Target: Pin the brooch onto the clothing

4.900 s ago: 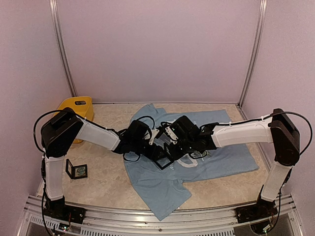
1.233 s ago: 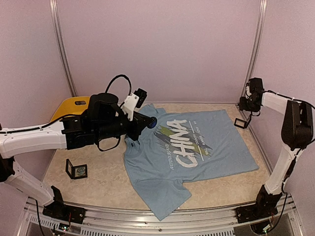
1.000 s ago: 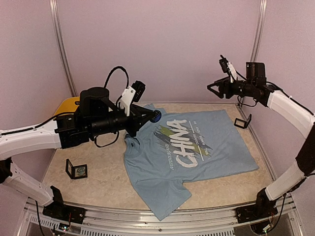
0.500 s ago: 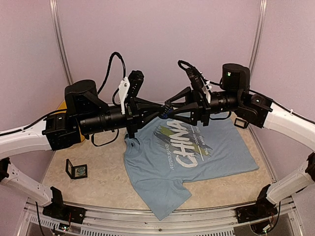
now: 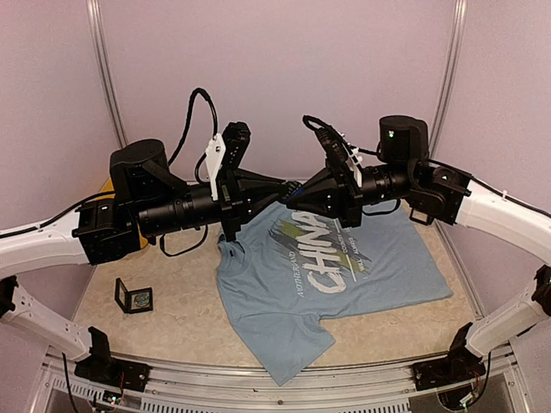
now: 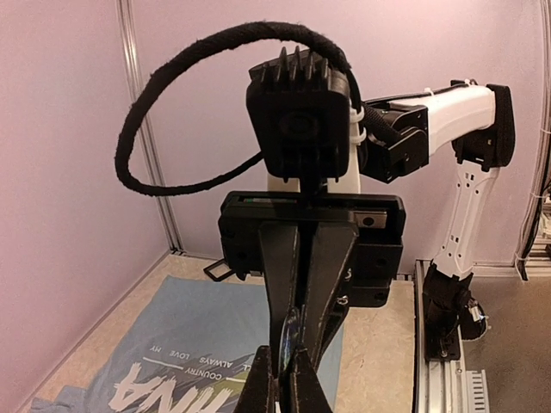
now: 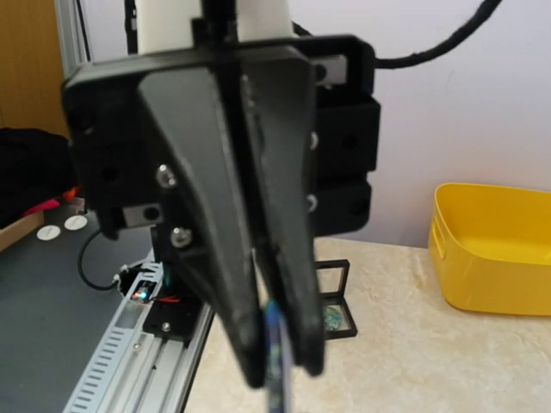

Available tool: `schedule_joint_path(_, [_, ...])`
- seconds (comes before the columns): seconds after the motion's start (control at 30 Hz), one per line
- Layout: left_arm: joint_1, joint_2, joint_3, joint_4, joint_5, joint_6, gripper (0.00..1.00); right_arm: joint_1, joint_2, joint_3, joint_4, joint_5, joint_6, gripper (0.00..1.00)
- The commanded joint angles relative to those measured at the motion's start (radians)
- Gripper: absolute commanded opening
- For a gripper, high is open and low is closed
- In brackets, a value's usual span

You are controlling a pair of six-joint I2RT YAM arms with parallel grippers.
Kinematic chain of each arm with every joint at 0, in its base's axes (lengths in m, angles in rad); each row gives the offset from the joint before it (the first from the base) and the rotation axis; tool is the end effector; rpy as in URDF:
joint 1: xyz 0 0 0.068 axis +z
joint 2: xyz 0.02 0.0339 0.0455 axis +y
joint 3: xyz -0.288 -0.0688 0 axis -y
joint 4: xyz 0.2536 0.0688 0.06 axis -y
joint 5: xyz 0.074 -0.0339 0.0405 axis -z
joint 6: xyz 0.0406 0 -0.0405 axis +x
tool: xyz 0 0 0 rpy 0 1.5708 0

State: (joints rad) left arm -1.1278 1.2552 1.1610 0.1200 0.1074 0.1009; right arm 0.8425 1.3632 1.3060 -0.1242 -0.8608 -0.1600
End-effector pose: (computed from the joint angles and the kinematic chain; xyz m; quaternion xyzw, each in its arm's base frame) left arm 0.1260 -0.2757 0.4261 0.4331 0.5473 -0.3839 0.6045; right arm 0.1874 0.2564 0.4226 -0.5697 0.4839 0.4968 0.4410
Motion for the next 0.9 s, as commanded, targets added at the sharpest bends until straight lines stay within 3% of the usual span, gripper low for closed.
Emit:
schedule_joint_path(0.0, [-0.009, -0.012, 0.003, 0.020, -0.006, 0.012, 0.00, 0.008, -0.016, -0.004, 0.009, 0.009, -0.001, 0.00])
schedule_joint_path(0.17, [-0.008, -0.006, 0.003, 0.016, -0.019, 0.005, 0.00, 0.008, -0.048, -0.043, 0.076, 0.085, 0.008, 0.00])
schedule_joint_path(0.2, [-0.008, -0.008, 0.001, 0.020, -0.035, -0.001, 0.14, 0.009, -0.057, -0.064, 0.093, 0.149, -0.004, 0.00])
schedule_joint_path(0.23, [-0.009, -0.010, -0.002, 0.027, -0.070, -0.009, 0.39, 0.008, -0.070, -0.087, 0.114, 0.235, -0.024, 0.00])
schedule_joint_path(0.27, [-0.009, -0.019, -0.005, 0.035, -0.098, -0.017, 0.55, 0.009, -0.085, -0.116, 0.136, 0.329, -0.055, 0.00])
schedule_joint_path(0.3, [-0.007, -0.025, -0.006, 0.040, -0.154, -0.030, 0.65, 0.008, -0.098, -0.153, 0.176, 0.447, -0.112, 0.00])
schedule_joint_path(0.37, [-0.001, -0.037, -0.001, 0.036, -0.224, -0.070, 0.75, 0.009, -0.124, -0.246, 0.306, 0.689, -0.240, 0.00])
schedule_joint_path(0.43, [0.014, -0.042, 0.010, 0.015, -0.231, -0.122, 0.78, 0.011, -0.138, -0.342, 0.499, 0.889, -0.429, 0.00])
schedule_joint_path(0.5, [0.037, -0.037, 0.025, -0.013, -0.184, -0.194, 0.78, 0.013, -0.136, -0.431, 0.736, 0.995, -0.651, 0.00])
schedule_joint_path(0.57, [0.060, -0.021, 0.043, -0.035, -0.121, -0.260, 0.78, 0.020, -0.125, -0.508, 1.011, 0.990, -0.875, 0.00])
schedule_joint_path(0.63, [0.074, -0.001, 0.064, -0.057, -0.069, -0.310, 0.77, 0.031, -0.103, -0.549, 1.179, 0.952, -1.048, 0.00])
schedule_joint_path(0.77, [0.103, 0.030, 0.094, -0.074, -0.016, -0.394, 0.78, 0.063, -0.036, -0.557, 1.376, 0.913, -1.310, 0.00])
schedule_joint_path(0.87, [0.132, 0.055, 0.112, -0.068, 0.044, -0.457, 0.87, 0.096, 0.020, -0.544, 1.445, 0.903, -1.494, 0.00])
